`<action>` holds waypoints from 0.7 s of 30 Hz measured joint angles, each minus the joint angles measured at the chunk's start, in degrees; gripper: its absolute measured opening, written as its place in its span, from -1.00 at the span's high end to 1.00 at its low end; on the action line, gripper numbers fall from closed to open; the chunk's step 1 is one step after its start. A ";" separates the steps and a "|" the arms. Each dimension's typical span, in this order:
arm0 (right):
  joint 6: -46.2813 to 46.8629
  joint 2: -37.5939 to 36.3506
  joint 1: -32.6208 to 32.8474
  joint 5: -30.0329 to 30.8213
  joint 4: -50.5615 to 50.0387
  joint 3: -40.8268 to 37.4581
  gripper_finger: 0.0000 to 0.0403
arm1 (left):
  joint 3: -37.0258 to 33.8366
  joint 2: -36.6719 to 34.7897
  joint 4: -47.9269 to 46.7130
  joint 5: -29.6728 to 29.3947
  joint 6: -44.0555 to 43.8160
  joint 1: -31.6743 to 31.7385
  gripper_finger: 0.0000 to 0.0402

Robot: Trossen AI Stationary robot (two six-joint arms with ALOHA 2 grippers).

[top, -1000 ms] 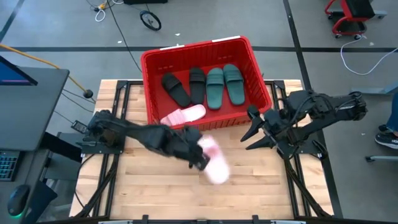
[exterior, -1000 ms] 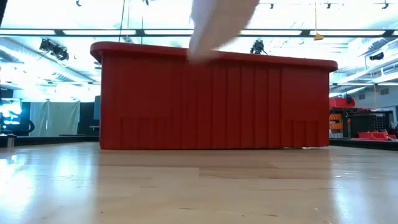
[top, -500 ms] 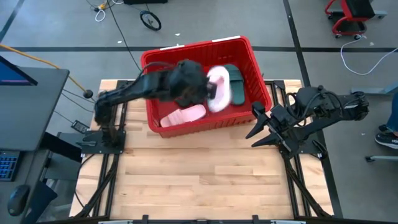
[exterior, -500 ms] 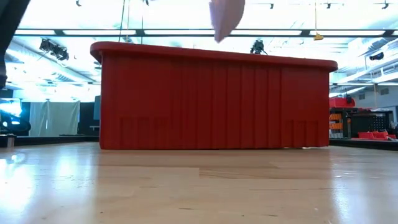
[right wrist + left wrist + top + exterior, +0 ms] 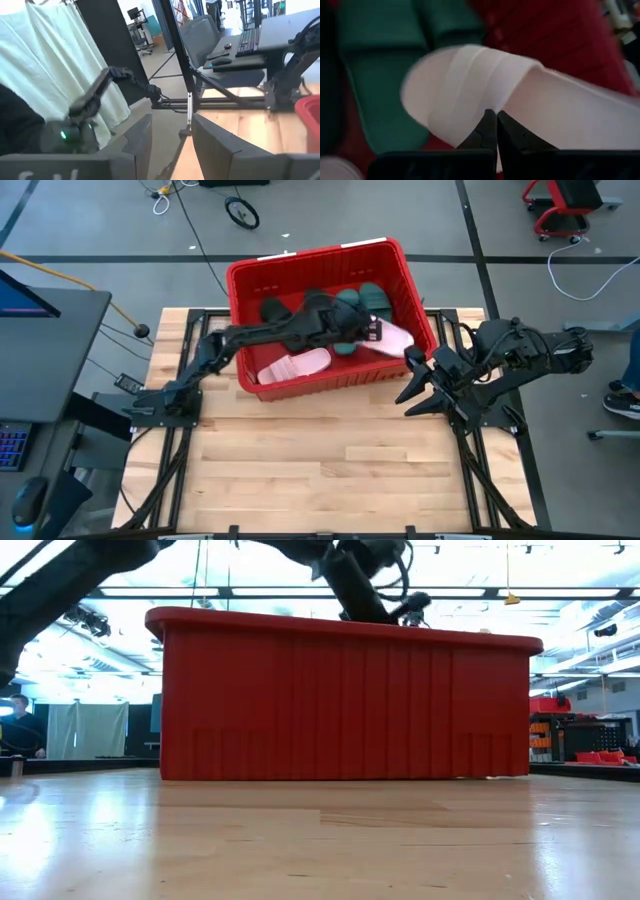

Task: Pick and place slides into bin
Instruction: Put the pink slide into the red bin

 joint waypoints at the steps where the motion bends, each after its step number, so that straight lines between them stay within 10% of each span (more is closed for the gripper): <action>1: 1.07 0.00 0.00 -0.12 -0.02 0.00 0.30 | 0.00 0.89 0.01 0.31 -1.62 -0.21 1.00; 21: 4.49 0.00 0.07 -2.77 -11.75 0.00 0.30 | 0.14 4.65 -0.11 2.14 -22.57 -6.25 0.99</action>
